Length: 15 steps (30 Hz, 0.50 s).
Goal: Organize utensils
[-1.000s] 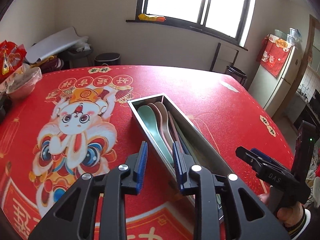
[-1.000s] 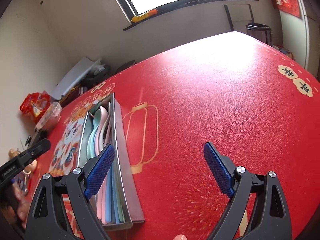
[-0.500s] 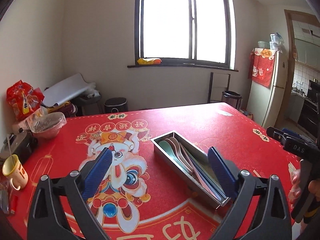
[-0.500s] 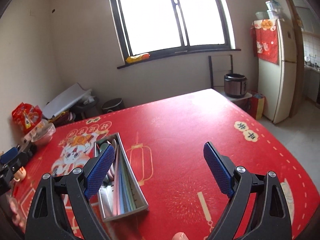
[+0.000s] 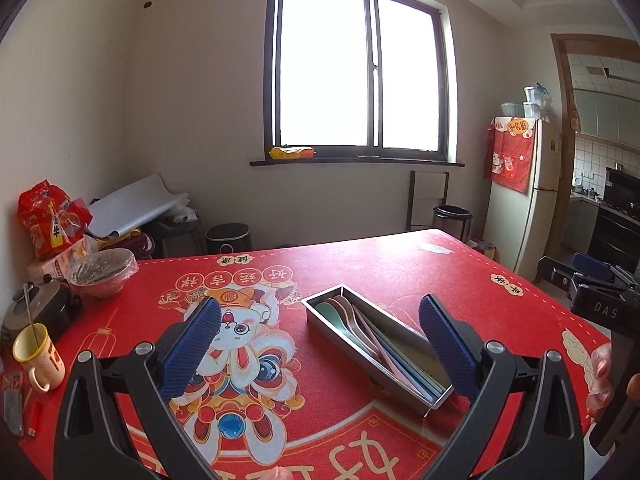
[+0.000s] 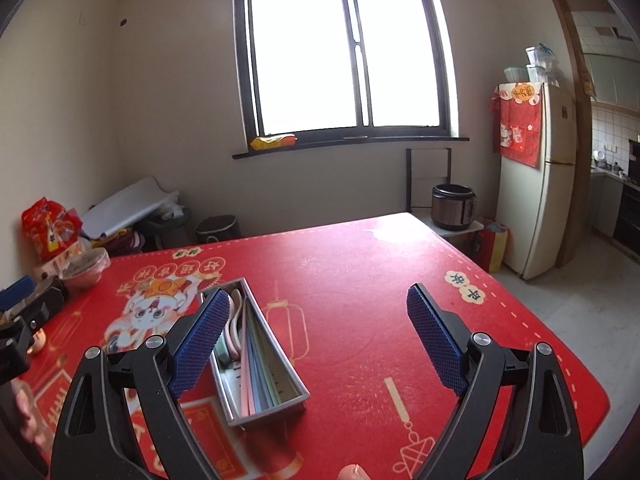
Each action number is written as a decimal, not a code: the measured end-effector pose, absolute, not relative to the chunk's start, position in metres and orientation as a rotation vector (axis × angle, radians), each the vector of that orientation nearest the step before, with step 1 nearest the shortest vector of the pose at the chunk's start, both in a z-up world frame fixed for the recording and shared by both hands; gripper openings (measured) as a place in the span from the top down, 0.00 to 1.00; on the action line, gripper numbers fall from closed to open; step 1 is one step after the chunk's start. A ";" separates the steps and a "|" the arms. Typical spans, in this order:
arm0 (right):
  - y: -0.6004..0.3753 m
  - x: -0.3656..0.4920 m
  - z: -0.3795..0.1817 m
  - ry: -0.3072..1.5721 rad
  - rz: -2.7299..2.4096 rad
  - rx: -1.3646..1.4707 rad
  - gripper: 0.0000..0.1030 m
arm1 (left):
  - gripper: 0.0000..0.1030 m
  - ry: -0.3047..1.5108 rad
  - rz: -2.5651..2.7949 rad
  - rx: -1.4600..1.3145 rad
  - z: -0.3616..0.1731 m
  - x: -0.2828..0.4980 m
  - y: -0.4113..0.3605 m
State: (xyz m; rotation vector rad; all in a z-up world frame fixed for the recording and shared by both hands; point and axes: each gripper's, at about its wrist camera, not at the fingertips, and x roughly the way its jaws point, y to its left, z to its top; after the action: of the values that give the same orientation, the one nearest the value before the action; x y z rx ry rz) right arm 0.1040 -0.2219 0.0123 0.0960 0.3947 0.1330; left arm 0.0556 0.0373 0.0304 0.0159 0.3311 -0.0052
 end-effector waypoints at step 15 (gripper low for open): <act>-0.223 0.098 0.012 0.405 0.096 0.085 0.15 | 0.06 0.318 -0.012 0.034 0.029 0.053 0.032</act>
State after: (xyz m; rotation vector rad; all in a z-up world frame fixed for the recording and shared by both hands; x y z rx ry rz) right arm 0.0979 -0.2234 0.0120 0.0855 0.4052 0.0962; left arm 0.0534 0.0321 0.0294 0.0341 0.3182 -0.0118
